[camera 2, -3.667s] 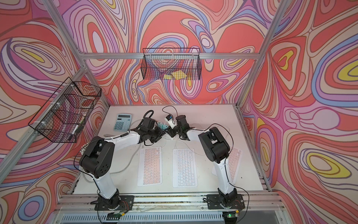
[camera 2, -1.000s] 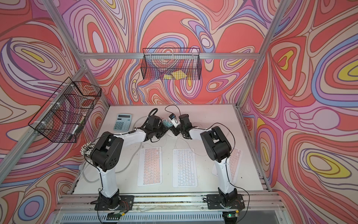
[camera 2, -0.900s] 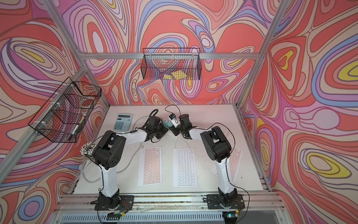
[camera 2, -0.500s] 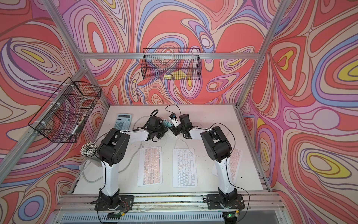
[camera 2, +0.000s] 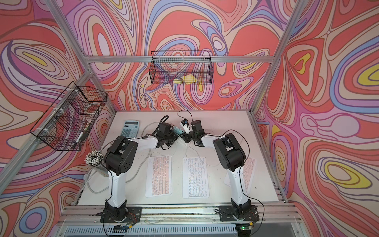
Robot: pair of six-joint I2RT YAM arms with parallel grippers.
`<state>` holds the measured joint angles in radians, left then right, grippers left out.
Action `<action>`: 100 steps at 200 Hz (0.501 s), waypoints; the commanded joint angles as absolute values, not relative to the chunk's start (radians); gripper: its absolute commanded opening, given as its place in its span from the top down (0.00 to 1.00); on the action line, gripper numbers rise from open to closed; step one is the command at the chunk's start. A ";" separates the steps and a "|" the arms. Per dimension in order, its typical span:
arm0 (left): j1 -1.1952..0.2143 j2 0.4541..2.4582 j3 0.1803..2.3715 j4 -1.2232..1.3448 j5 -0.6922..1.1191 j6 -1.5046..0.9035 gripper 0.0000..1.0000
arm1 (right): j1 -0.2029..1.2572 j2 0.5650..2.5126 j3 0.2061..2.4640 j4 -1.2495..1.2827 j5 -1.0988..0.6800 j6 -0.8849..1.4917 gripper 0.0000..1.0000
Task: Unplug the wireless keyboard
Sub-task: Remove the plug from the socket.
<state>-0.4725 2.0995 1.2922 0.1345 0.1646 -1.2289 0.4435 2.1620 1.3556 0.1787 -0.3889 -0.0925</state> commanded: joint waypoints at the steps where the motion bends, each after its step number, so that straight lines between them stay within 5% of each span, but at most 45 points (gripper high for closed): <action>1: -0.514 2.170 1.250 0.055 0.197 -1.260 0.77 | 0.480 2.178 1.396 0.152 -0.423 -0.069 0.73; 58: -0.529 2.220 1.223 0.163 0.271 -1.302 0.72 | 0.510 2.196 1.423 0.104 -0.412 -0.059 0.75; 100: -0.539 2.218 1.255 0.014 0.235 -1.256 0.76 | 0.605 2.206 1.449 0.033 -0.277 -0.239 0.75</action>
